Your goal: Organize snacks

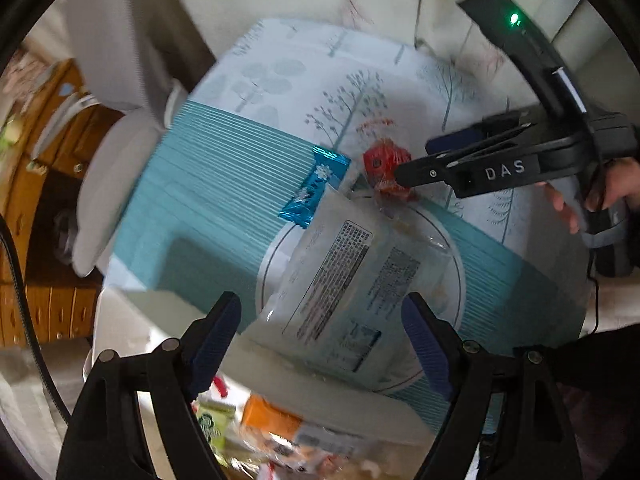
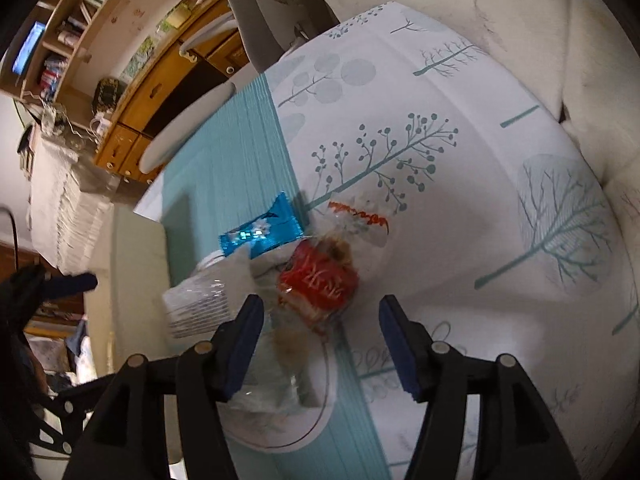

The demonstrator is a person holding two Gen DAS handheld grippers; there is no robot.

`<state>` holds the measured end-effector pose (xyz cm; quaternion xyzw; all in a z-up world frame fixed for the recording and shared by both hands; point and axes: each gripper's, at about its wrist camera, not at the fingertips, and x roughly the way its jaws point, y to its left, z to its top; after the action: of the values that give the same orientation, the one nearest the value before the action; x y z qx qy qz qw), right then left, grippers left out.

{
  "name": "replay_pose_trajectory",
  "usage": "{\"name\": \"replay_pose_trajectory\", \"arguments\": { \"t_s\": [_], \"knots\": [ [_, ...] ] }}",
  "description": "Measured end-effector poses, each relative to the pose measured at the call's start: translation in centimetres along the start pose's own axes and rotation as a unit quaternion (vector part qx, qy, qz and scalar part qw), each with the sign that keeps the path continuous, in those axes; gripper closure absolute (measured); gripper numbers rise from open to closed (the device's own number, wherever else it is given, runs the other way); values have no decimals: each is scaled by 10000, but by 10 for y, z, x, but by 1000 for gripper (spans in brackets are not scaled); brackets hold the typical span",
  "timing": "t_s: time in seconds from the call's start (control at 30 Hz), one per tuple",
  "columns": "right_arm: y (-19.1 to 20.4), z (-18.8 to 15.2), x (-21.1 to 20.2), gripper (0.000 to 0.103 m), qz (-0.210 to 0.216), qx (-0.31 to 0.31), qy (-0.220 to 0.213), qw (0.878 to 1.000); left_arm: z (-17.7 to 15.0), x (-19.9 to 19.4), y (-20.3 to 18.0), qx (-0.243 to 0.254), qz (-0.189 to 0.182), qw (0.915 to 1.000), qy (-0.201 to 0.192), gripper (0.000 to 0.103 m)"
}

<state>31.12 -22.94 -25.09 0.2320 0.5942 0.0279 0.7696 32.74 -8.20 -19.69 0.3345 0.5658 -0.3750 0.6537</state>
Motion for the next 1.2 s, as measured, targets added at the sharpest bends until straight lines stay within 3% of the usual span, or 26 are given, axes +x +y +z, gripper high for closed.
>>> {"name": "replay_pose_trajectory", "arguments": {
  "t_s": [0.23,0.47,0.57,0.83,0.93,1.0,1.1,1.2],
  "knots": [
    [5,6,12,43,-224,-486,-89,9985,22,42,9,111,-397,9982,433,22],
    [19,6,18,43,-361,-1110,-206,9929,28,78,16,22,-957,9904,995,22],
    [21,8,21,42,-384,-1211,-233,9916,27,90,16,29,-1028,9876,1185,22],
    [23,13,26,42,-325,-1326,-381,9899,23,106,20,-122,-1344,9819,1330,22],
    [25,16,28,36,-327,-1301,-474,9898,21,108,30,-199,-1463,9804,1303,22],
    [25,19,29,29,-352,-1293,-537,9895,18,109,34,-278,-1555,9791,1283,24],
    [25,24,29,27,-377,-1253,-637,9894,13,110,43,-449,-1717,9765,1221,32],
    [25,28,31,27,-374,-1193,-713,9896,8,104,50,-602,-1809,9747,1166,48]
  ]
}}
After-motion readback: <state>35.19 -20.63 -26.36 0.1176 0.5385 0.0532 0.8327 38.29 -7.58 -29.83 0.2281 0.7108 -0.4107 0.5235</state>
